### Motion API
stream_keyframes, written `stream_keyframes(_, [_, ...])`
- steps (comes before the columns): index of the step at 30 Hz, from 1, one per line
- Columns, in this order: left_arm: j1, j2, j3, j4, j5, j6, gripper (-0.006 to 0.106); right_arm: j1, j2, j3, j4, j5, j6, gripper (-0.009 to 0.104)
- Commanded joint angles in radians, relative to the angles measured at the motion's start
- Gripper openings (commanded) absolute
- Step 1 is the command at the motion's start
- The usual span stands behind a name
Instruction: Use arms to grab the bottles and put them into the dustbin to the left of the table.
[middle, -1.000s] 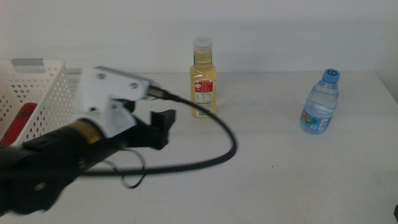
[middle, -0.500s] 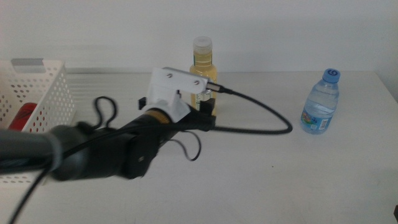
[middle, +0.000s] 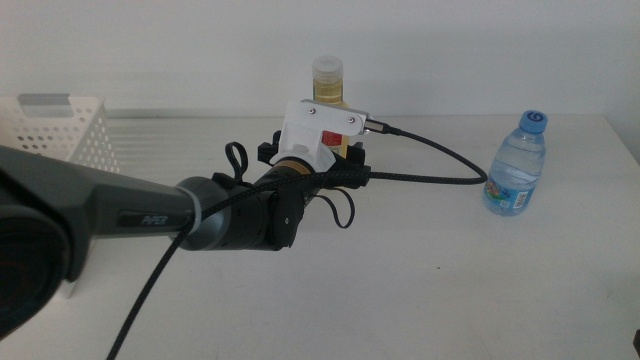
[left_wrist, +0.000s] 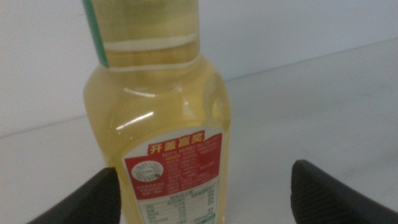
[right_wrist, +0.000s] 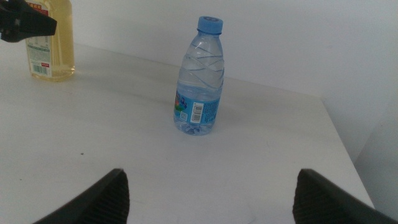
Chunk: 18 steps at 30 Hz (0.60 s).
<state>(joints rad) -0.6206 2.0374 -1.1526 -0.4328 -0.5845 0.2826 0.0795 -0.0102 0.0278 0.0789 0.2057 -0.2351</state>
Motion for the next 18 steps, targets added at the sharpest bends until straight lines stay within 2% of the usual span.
stream_keyframes(1, [0.007, -0.039, -0.047, -0.004, -0.082, 0.007, 0.09, -0.004, -0.027, -0.007, -0.007, -0.077, -0.004, 0.07])
stream_keyframes(18, [0.056, 0.078, -0.177, -0.004, -0.101, 0.002, 0.09, -0.004, -0.027, -0.007, -0.007, -0.077, -0.004, 0.07])
